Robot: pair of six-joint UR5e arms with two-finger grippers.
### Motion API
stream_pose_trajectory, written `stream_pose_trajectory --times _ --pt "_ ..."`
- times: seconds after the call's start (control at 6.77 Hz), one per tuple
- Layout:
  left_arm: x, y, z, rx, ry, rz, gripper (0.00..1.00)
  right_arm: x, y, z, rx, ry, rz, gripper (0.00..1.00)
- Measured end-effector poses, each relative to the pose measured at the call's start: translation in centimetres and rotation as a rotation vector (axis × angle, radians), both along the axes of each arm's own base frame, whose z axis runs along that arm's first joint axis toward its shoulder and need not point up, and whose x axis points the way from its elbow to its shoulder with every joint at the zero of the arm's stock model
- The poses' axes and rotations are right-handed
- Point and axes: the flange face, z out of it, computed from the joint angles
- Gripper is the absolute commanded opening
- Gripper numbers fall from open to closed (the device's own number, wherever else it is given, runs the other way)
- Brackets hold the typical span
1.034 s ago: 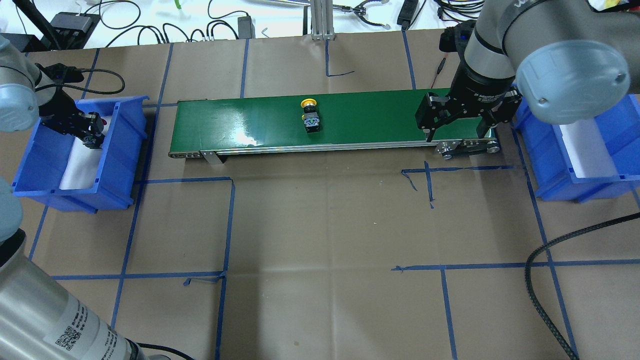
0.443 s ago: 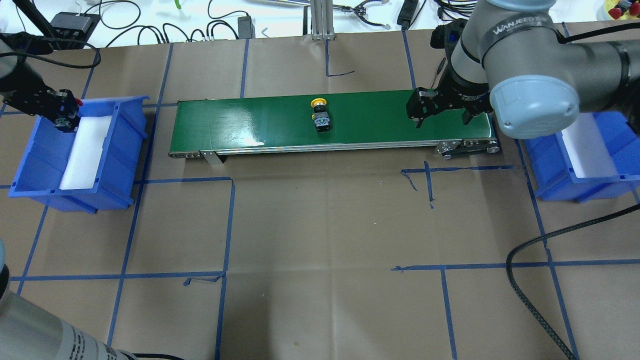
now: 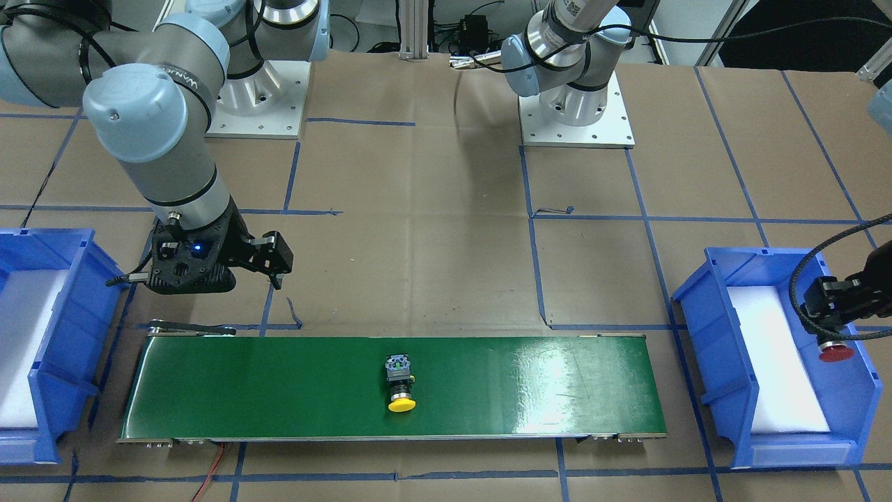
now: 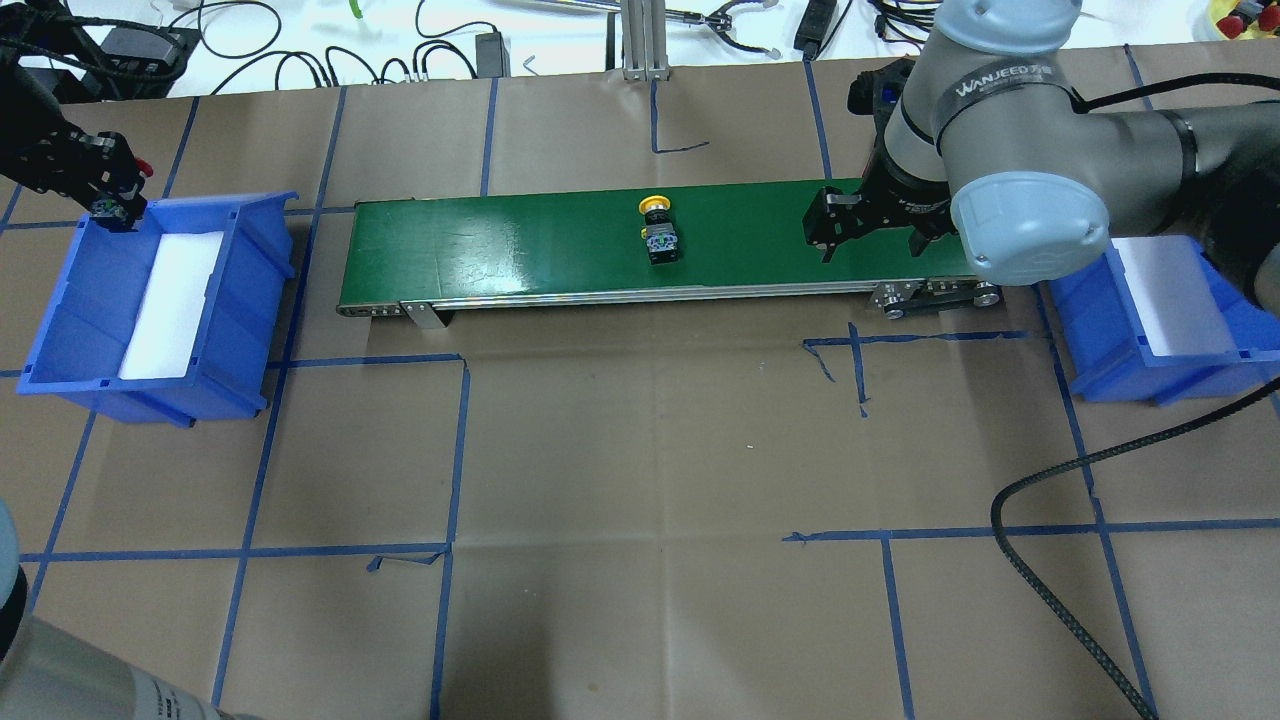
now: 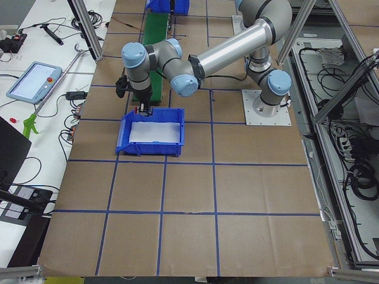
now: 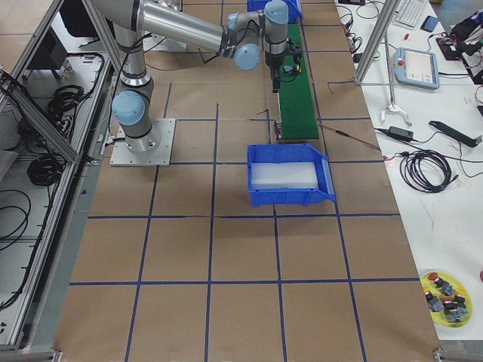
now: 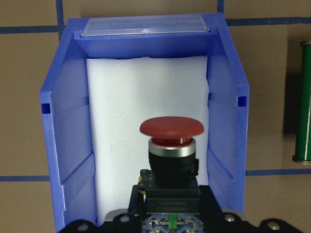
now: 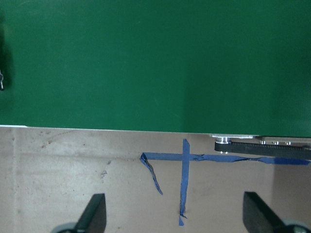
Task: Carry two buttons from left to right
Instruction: 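Carry the red button to the belt while the right gripper reaches toward the yellow button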
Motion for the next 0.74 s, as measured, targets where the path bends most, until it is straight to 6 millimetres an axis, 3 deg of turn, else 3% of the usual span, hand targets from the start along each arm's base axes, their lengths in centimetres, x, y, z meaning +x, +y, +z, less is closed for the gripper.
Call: stream_pose_trajectory --times 0.59,0.74 --pt "-18.2 -1.5 -0.1 0.029 0.004 0.017 0.0 0.5 -2.2 -2.8 -0.009 -0.042 -0.027 1.0" --pt "-21.0 -1.6 -1.4 0.042 0.007 0.023 0.0 0.5 -2.6 -3.2 -0.003 -0.041 -0.026 1.0"
